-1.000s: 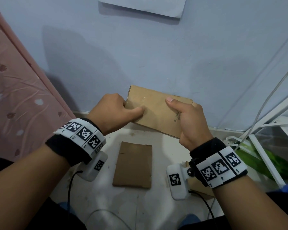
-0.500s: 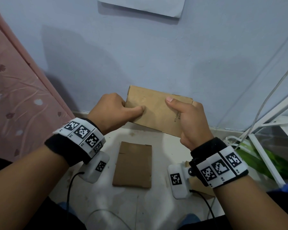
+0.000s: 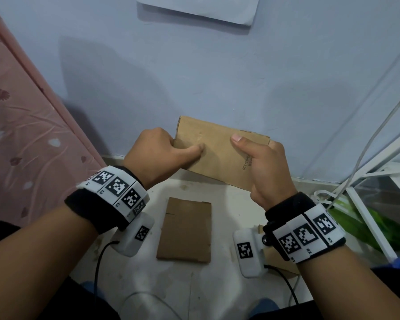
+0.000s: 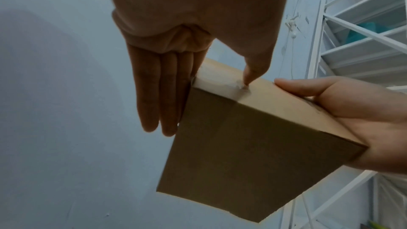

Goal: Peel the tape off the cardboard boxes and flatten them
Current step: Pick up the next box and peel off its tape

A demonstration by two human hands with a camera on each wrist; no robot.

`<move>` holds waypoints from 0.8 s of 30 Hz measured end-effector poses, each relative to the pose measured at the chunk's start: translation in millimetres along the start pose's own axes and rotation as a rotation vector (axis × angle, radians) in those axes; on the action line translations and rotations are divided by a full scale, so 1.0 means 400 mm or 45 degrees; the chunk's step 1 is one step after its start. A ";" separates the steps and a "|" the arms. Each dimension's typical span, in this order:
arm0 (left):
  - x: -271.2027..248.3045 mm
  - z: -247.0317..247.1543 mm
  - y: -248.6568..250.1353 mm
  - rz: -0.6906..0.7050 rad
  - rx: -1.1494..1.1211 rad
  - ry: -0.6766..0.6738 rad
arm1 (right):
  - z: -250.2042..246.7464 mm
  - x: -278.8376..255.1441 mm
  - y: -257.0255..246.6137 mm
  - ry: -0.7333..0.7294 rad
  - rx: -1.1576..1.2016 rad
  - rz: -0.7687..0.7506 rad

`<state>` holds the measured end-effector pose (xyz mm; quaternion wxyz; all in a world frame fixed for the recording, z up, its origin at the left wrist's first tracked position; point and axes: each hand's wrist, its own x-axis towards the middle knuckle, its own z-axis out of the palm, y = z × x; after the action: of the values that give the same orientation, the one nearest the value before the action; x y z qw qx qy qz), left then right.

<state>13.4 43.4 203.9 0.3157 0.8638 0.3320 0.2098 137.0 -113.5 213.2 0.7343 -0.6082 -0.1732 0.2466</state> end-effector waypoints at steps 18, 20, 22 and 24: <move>-0.009 0.005 0.006 0.025 0.070 0.039 | -0.003 0.000 0.006 -0.033 -0.002 -0.028; -0.010 0.007 0.005 0.020 0.046 0.046 | -0.001 0.001 0.007 -0.034 -0.019 -0.042; -0.011 0.009 0.005 0.023 0.036 0.055 | 0.001 -0.001 0.007 -0.046 -0.044 -0.065; -0.008 0.011 0.004 0.018 0.022 0.046 | 0.000 -0.002 0.006 -0.058 -0.054 -0.079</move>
<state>14.4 38.2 201.5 0.3008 0.8648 0.3332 0.2248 135.8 -113.8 210.7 0.7244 -0.6123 -0.2137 0.2337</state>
